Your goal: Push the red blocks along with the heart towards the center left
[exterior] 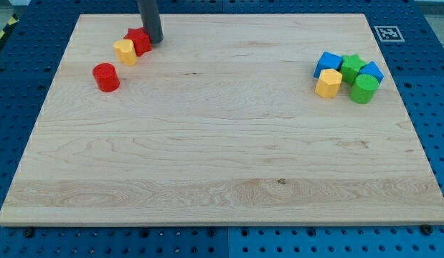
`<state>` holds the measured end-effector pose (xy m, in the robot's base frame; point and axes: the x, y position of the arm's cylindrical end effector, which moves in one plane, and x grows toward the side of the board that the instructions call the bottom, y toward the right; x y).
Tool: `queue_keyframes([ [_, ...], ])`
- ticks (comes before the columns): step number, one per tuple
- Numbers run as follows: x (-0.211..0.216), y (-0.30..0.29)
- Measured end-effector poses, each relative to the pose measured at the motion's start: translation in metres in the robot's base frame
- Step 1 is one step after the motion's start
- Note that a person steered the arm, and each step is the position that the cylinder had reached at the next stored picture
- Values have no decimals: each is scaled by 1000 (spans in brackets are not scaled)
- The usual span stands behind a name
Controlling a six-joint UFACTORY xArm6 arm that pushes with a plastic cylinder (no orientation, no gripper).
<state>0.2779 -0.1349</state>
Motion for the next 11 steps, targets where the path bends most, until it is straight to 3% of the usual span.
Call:
queue_keyframes([
  [3,12,-38],
  [5,33,-34],
  [7,-25,-30],
  [9,-34,-139],
  [11,-1,-105],
])
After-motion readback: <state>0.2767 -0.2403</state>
